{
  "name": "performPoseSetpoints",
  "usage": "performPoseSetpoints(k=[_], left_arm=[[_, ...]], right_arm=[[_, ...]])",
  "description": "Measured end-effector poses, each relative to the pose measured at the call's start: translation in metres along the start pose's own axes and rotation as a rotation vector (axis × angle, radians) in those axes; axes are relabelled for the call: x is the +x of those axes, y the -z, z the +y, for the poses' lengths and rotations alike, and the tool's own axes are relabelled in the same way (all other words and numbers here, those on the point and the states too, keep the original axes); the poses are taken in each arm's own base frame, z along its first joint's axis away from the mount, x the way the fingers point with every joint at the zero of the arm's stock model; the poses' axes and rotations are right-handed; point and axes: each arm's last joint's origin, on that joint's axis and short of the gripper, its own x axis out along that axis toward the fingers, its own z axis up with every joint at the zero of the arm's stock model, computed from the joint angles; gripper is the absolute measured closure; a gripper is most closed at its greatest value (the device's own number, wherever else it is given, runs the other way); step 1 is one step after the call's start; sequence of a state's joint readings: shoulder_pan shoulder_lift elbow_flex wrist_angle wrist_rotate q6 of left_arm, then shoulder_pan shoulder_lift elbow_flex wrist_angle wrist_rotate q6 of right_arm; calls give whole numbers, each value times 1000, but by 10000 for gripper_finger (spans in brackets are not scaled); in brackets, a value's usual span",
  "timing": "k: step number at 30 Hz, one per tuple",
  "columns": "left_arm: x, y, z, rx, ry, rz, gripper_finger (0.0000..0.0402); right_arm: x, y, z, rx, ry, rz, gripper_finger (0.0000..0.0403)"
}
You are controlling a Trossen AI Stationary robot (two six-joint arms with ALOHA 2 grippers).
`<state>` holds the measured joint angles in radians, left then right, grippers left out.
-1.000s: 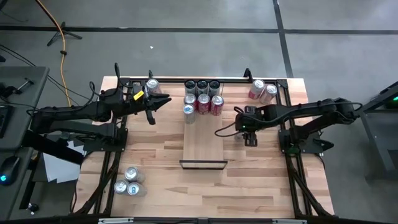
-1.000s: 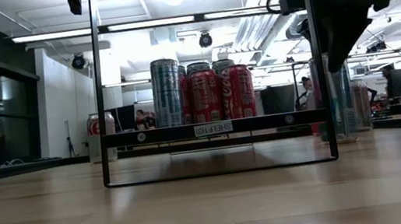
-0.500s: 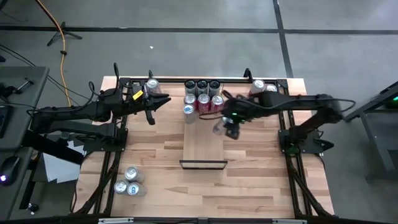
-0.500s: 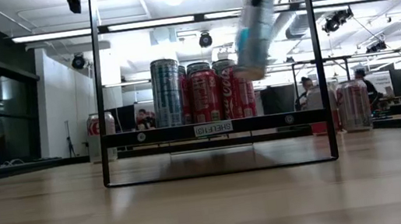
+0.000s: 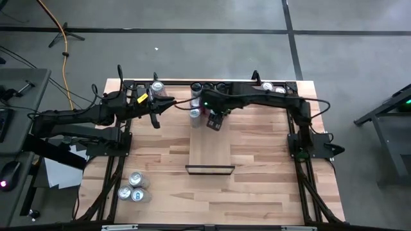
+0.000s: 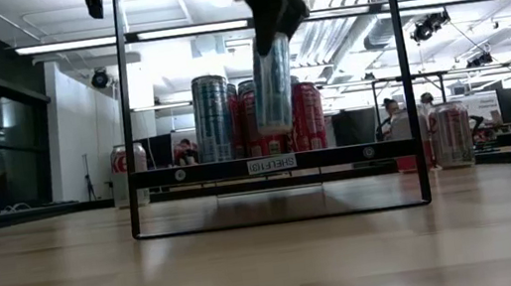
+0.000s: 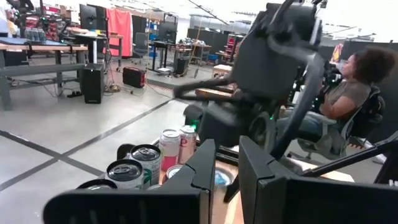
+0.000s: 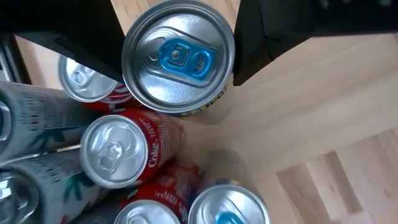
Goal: Place canned beverage on shelf
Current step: Put the right blue soda can on the shelf aligned with the other blue soda can
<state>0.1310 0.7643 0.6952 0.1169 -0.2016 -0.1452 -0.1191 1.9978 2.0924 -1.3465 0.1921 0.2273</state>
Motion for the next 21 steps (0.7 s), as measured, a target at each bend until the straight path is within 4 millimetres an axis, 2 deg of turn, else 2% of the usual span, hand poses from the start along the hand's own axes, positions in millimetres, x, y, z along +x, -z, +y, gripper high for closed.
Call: performPoseSetpoints(k=[7,11,16,21], left_arm=[[0,0,0,0,0,0,385],[0,0,0,4,0,0,385],[0,0,0,8,0,0,385],[0,0,0,9,0,0,385]], right_arm=[[23,-2,0,16,4,80,172],[24,-3,1,17,2,78,170],[24,-3,1,40,2,71,131],[25,-5,1,46,0,62,121]])
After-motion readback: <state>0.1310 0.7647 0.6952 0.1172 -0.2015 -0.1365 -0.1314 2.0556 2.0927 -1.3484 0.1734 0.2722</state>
